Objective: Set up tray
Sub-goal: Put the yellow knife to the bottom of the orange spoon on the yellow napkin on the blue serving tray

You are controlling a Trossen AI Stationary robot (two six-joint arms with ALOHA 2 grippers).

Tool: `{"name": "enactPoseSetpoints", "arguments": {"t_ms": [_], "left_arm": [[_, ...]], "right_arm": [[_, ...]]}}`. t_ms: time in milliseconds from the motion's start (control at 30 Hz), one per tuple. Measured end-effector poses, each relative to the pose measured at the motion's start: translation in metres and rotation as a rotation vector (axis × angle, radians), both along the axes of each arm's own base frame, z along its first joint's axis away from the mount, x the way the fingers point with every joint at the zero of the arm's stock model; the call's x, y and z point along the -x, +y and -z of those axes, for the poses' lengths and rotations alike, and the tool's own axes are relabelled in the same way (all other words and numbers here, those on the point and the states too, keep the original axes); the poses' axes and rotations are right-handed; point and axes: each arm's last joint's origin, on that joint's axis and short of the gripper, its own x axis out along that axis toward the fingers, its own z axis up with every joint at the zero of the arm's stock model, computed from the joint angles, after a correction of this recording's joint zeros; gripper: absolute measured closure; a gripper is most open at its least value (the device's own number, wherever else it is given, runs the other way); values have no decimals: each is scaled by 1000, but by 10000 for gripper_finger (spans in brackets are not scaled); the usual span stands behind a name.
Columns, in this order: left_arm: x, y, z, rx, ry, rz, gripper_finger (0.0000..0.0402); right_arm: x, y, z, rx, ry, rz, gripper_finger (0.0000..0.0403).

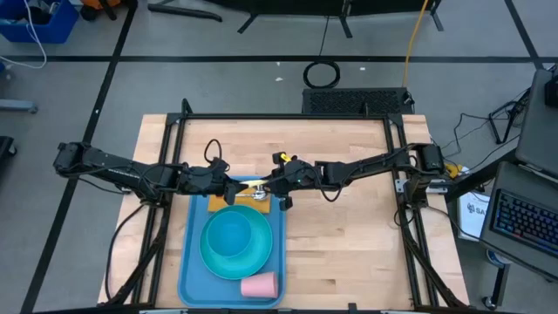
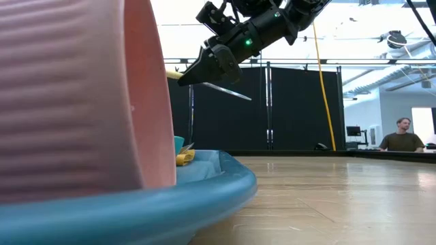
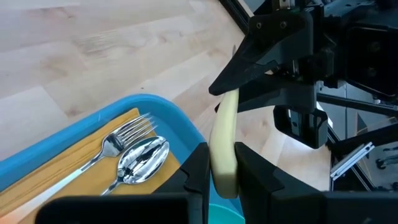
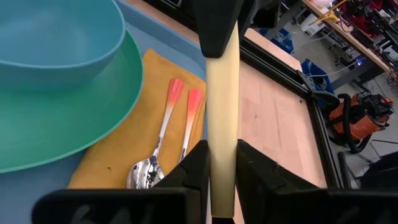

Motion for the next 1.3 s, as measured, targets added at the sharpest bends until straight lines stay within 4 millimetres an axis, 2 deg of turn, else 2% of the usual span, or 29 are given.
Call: {"name": "enactPoseSetpoints", "arguments": {"t_ms": [267,600,733,933,1067,1300], "left_arm": [[2,0,3,-19,39,10,349],[6,0,6,-4,87,34,349],[11,-1,2,25,86,74,349],[26,-1,0,44,132,98,349],[36,0,-2,66,156,94,349],[50,-2,-1,110,220,118,349]], "right_arm": [[-1,0,-1,-29,-20,-1,315],[0,-4,-1,18,-10,25,270],[0,-13,-1,64,-9,86,266],[2,-28,-3,46,-6,133,270],[7,-36,-12,36,-20,162,270],[31,-56,-32,23,-65,229,270]]}}
